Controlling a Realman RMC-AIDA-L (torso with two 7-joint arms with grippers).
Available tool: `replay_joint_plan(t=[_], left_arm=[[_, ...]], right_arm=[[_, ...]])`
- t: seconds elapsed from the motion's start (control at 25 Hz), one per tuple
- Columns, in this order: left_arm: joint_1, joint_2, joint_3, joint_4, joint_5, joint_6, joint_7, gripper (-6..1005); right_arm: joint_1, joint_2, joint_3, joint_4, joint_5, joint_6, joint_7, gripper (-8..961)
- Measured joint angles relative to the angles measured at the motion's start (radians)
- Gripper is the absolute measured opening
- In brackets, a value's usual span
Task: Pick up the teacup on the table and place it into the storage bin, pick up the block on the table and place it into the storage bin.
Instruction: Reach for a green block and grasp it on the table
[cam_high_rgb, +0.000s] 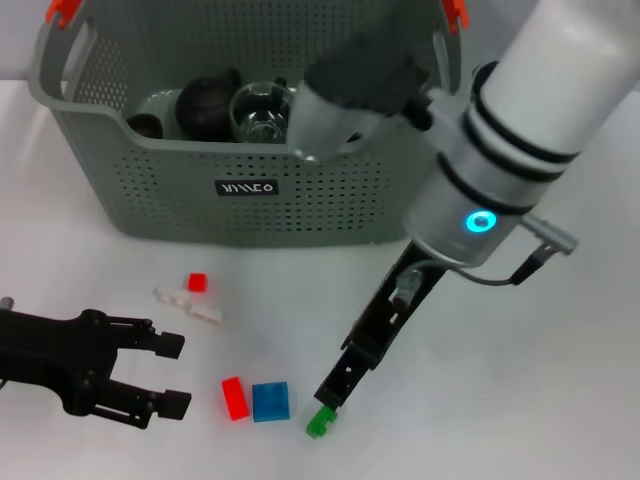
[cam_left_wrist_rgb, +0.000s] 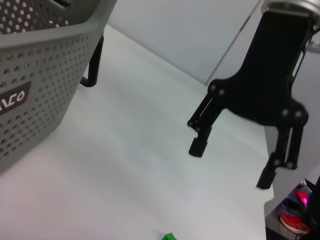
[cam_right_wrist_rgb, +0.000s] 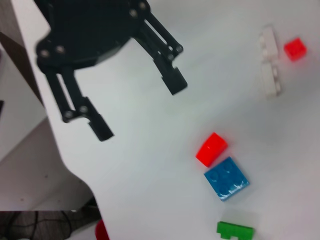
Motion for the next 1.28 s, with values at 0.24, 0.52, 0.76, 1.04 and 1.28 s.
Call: replay_joint_plan(t=[0.24, 0.52, 0.76, 1.04, 1.28], left_arm=[[0.0, 0.001, 0.0, 0.0, 0.0, -0.005, 0.004, 876], [0.0, 0.007, 0.0, -0.001, 0.0, -0.005, 0.012, 875], [0.001, 0.011, 0.0, -0.002, 0.001, -0.004, 0.014, 876], [0.002, 0.012, 0.001, -0.002, 0.002, -0.005, 0.016, 875], [0.002, 0.012, 0.001, -0.001, 0.002, -0.009, 0.023, 875]], right_arm=[[0.031, 0.003, -0.124, 0.05, 0.004, 0.078, 0.06, 925], [0.039, 0.006, -0.261, 0.059, 0.027, 0.192, 0.103, 925], [0.043, 0.012, -0.364, 0.068, 0.045, 0.277, 0.152, 925], [0.053, 0.014, -0.4, 0.088, 0.05, 0.313, 0.185, 925], [0.059, 0.015, -0.456, 0.124, 0.052, 0.394, 0.18, 925]])
